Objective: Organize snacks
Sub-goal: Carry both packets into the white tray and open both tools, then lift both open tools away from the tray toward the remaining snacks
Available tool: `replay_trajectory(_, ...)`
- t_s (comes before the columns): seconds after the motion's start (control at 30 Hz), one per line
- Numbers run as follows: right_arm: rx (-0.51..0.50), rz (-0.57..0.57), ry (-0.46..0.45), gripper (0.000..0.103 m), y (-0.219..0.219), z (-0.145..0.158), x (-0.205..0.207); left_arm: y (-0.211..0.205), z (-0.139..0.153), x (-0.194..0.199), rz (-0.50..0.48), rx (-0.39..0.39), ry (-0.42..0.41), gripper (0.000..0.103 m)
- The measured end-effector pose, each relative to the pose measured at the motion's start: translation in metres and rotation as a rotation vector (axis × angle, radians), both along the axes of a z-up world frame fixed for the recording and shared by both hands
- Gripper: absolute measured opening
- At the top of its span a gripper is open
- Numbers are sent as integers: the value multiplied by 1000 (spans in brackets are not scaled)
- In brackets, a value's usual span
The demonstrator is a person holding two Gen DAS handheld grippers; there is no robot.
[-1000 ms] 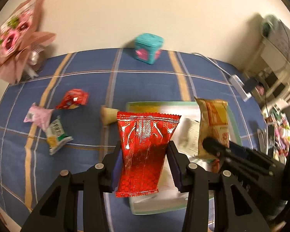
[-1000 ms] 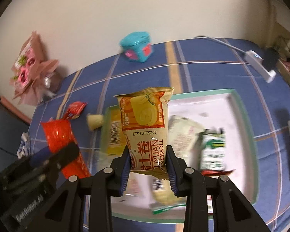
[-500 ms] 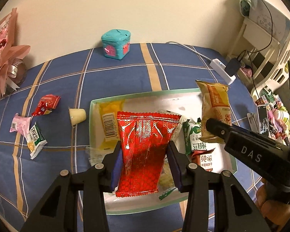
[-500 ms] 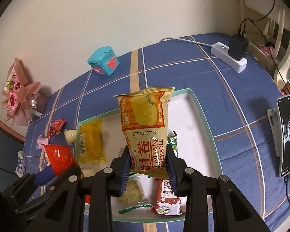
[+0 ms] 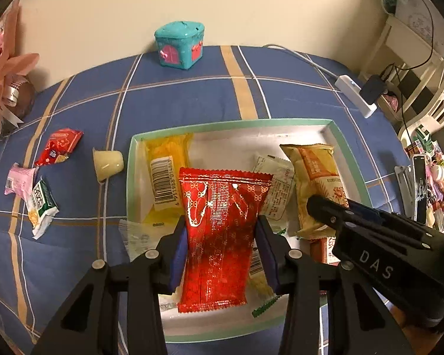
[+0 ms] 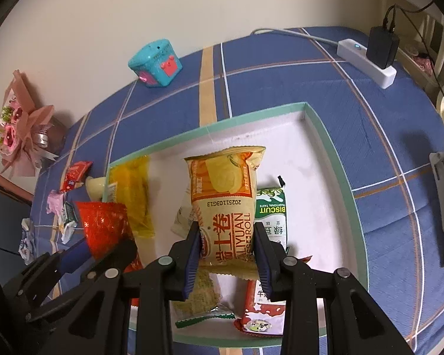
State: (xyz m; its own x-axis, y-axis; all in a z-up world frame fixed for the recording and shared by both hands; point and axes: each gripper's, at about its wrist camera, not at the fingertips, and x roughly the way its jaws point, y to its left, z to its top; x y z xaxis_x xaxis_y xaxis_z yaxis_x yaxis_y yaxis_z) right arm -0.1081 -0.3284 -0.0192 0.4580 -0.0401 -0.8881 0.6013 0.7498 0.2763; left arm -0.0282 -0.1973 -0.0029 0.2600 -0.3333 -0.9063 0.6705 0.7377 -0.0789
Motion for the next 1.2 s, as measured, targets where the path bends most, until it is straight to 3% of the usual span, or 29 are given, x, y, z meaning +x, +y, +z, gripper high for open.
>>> replay_trajectory(0.47, 6, -8, 39, 38, 1, -8, 6, 0, -18, 10, 28, 36, 44, 46)
replay_trajectory(0.57, 0, -26, 61, 47, -1, -10, 6, 2, -19, 12, 42, 50, 40, 50)
replay_trajectory(0.63, -10, -43, 75, 61, -3, -11, 5, 3, -19, 14, 51, 54, 35, 53)
replay_trajectory(0.77, 4, -55, 67, 65, -7, -12, 3, 7, -17, 17, 65, 50, 43, 58)
replay_trajectory(1.03, -17, -75, 81, 89, -9, -12, 0, 20, -13, 25, 121, 90, 42, 78)
replay_trajectory(1.2, -19, -70, 75, 103, -8, -11, 0, 27, -13, 30, 156, 114, 28, 85)
